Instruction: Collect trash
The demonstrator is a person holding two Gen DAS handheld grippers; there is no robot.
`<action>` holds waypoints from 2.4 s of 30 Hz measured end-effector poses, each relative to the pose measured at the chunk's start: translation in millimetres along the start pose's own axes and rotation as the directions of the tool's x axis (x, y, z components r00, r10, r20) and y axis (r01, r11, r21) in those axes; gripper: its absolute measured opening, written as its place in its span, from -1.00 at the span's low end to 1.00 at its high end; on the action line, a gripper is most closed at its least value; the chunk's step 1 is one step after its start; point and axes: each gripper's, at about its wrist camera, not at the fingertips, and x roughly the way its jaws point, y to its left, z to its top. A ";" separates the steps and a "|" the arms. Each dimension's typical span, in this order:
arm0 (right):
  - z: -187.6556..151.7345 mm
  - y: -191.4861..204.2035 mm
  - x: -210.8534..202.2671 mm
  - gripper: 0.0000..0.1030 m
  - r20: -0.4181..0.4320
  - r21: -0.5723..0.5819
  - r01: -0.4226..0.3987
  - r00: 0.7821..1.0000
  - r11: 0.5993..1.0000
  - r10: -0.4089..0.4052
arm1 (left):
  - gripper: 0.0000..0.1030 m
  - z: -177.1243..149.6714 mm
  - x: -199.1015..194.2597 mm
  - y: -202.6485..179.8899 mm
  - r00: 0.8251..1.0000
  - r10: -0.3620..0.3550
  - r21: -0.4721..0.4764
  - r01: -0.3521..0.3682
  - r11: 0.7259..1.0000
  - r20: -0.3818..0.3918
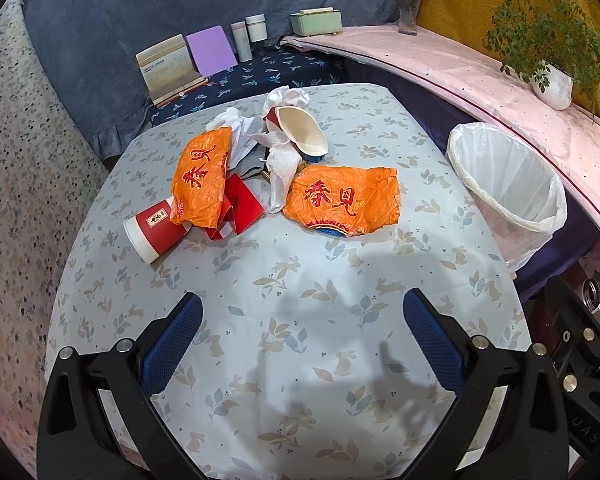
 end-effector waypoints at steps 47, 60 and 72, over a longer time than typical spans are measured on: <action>3.6 -3.0 -0.5 0.87 0.012 0.023 0.030 0.999 0.999 -0.030 | 0.86 -1.3 -0.3 5.8 1.000 0.002 -0.012 -0.002 1.000 0.016; 5.5 -3.2 -1.9 0.87 0.019 0.023 0.035 0.999 0.999 -0.035 | 0.86 0.0 0.7 9.3 1.000 0.018 -0.018 -0.018 1.000 0.013; 8.5 -1.5 0.1 0.87 0.016 0.024 0.036 0.999 0.999 -0.037 | 0.86 2.2 3.3 12.0 1.000 -0.004 -0.017 0.004 1.000 0.006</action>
